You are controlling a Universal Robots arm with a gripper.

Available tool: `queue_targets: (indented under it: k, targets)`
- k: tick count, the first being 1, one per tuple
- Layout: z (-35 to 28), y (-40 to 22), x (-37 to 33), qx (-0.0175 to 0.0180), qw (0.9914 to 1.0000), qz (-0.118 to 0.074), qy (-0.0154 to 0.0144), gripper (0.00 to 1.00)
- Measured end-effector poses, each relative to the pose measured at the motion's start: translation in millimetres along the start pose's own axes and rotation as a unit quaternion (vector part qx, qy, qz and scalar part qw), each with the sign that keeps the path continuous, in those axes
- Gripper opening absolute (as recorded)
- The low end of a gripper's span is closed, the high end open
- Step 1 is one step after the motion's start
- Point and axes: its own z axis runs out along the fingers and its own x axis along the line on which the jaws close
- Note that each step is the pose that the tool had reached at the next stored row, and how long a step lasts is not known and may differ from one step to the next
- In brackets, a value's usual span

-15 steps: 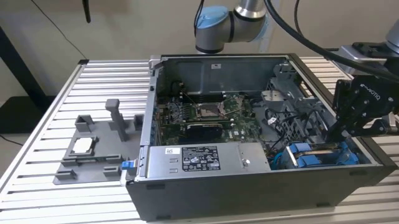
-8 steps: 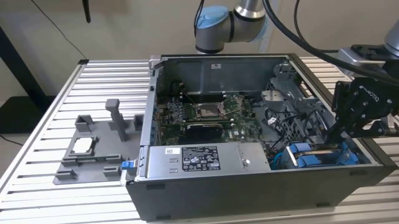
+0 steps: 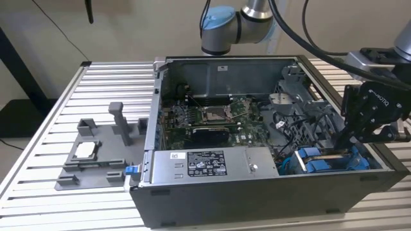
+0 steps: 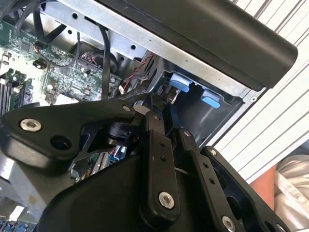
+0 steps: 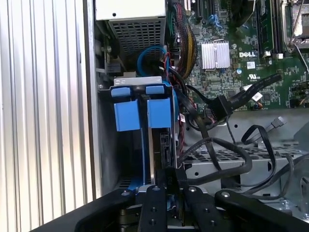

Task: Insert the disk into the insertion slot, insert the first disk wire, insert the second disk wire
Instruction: 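Insert the first disk wire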

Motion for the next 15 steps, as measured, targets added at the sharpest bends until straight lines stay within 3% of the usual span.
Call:
queue_targets:
  k: [15]
  targets:
    - [3.4,-0.6,-0.5,0.0023,0.99999,-0.004,0.0004,0.19]
